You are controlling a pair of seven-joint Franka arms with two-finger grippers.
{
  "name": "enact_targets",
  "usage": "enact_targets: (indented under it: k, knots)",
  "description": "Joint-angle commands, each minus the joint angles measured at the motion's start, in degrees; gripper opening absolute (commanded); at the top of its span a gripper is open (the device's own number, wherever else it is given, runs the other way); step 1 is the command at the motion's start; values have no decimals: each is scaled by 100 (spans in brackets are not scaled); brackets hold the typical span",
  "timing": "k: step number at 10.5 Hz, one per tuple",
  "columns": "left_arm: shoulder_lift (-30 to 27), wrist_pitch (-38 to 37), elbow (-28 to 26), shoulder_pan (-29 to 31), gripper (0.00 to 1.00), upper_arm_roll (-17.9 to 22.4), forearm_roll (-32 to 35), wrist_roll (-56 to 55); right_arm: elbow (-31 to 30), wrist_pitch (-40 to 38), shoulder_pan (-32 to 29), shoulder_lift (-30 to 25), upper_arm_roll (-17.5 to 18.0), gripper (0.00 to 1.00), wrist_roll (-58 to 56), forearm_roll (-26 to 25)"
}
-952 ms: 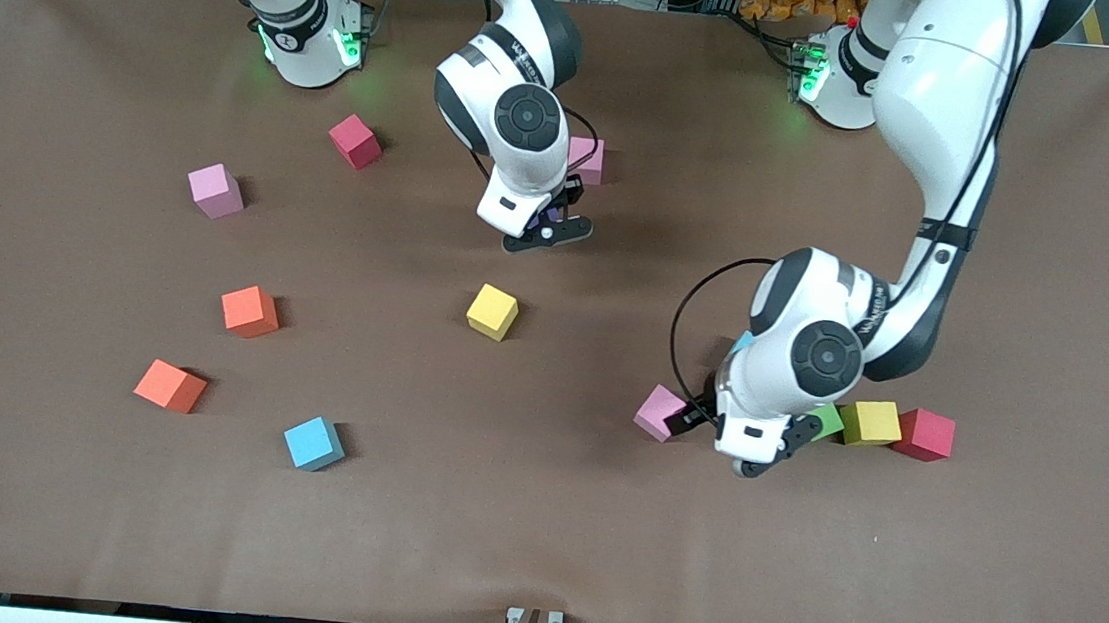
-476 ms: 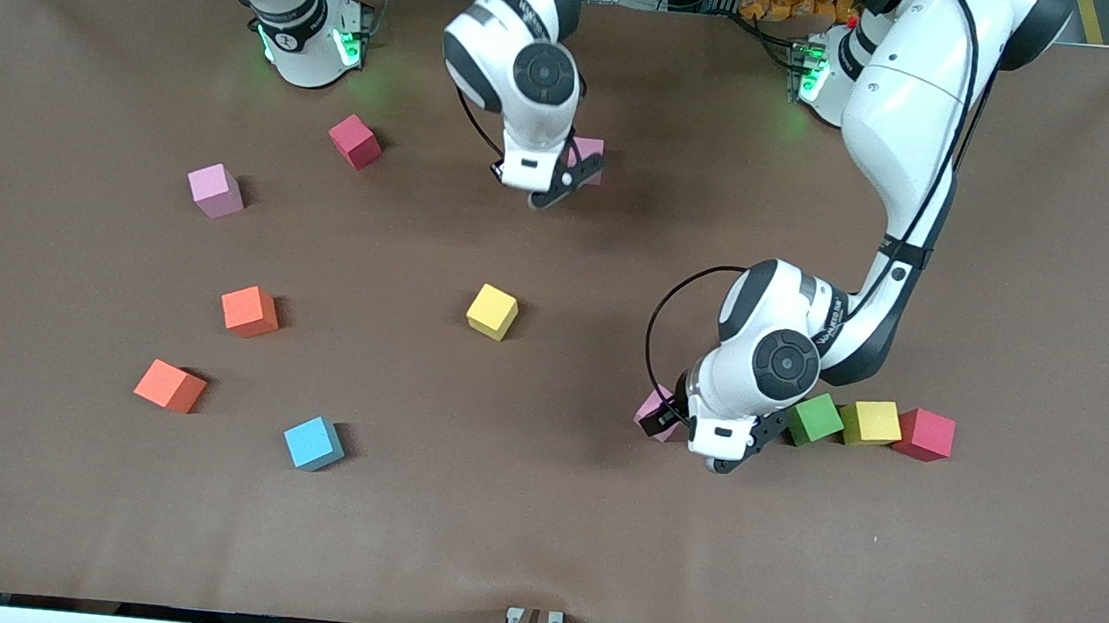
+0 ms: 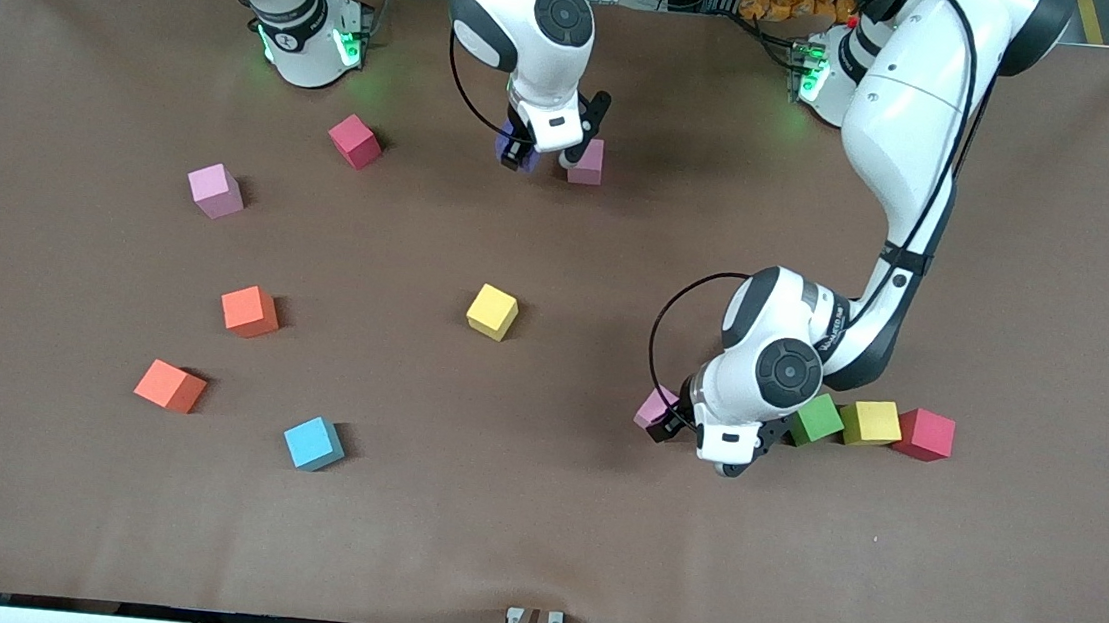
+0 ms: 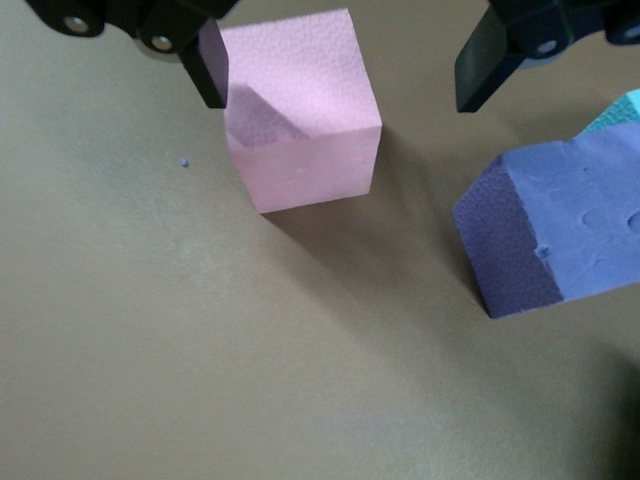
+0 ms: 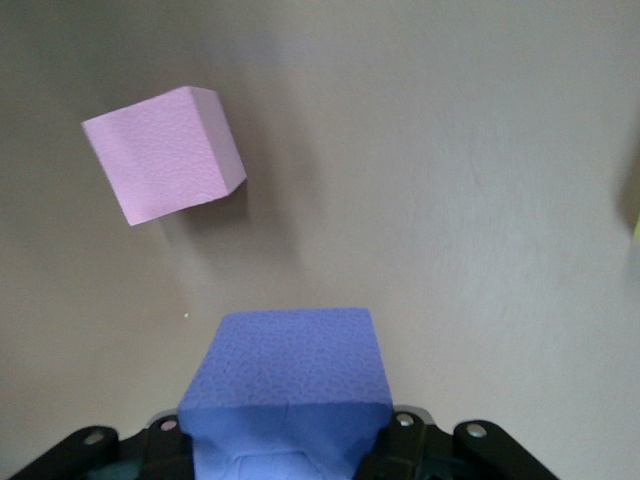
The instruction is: Form number 2 with 11 blocks
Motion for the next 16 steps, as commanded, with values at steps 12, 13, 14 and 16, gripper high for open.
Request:
enact_targets:
  k: [12,13,14,16]
  knots:
    - [494,293,444,-154,100,216,-75,-611,-775,1642,499,703,30,0,-1145,316]
    - [538,310,444,-154,100,216,-75,-655,-749,1660,517,756,22,0,-1145,413]
    - [555,311,444,-163,100,207,-75,-664,-723,1677,535,817,13,0,-1145,519]
    - [564,328,497,-172,100,189,-93,-655,-617,1704,570,897,13,0,-1137,555]
